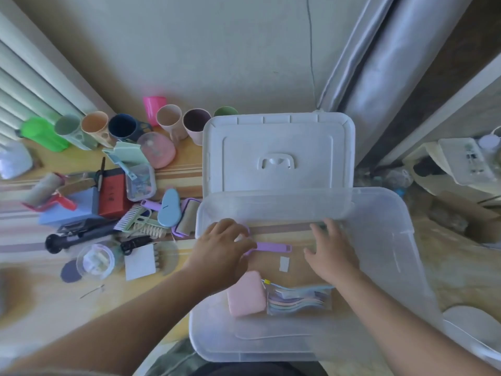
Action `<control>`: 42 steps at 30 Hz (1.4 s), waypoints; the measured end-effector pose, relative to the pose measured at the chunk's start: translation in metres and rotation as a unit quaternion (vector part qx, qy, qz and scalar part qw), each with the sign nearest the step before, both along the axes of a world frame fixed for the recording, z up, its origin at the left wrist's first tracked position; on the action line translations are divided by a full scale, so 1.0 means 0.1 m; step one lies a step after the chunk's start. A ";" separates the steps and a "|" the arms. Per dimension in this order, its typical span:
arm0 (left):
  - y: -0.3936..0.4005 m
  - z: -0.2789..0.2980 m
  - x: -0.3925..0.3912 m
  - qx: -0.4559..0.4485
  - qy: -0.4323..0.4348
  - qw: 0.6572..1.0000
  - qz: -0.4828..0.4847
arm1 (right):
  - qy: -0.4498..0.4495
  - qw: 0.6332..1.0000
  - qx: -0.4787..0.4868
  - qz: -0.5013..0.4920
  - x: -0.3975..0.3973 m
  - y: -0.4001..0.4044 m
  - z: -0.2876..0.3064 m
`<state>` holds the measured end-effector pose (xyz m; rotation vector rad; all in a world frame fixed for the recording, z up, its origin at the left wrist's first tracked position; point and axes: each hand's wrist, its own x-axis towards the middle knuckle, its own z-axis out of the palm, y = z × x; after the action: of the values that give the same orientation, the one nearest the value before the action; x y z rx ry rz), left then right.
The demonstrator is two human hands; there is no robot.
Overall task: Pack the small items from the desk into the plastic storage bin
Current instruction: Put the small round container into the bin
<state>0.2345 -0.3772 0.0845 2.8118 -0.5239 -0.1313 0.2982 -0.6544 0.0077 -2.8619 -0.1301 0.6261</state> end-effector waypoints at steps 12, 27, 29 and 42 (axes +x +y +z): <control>2.14 -0.43 -0.60 -0.021 0.016 0.955 0.297 | -0.192 0.905 0.286 0.249 -0.43 2.82 0.98; 3.34 -1.29 -1.18 0.043 0.206 0.933 0.291 | 0.030 0.938 -0.064 0.340 -1.03 4.25 -0.49; 3.33 -1.37 -1.17 0.042 0.188 0.940 0.281 | 0.024 0.940 -0.063 0.334 -1.02 4.25 -0.57; 3.47 -0.50 -1.17 -0.057 0.054 0.976 0.204 | 0.059 0.972 0.104 0.202 -0.98 3.66 0.36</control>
<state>0.1173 -0.0301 0.0341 2.7131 0.0745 -0.1621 0.2002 -0.2883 0.0433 -2.6013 -0.7261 0.7998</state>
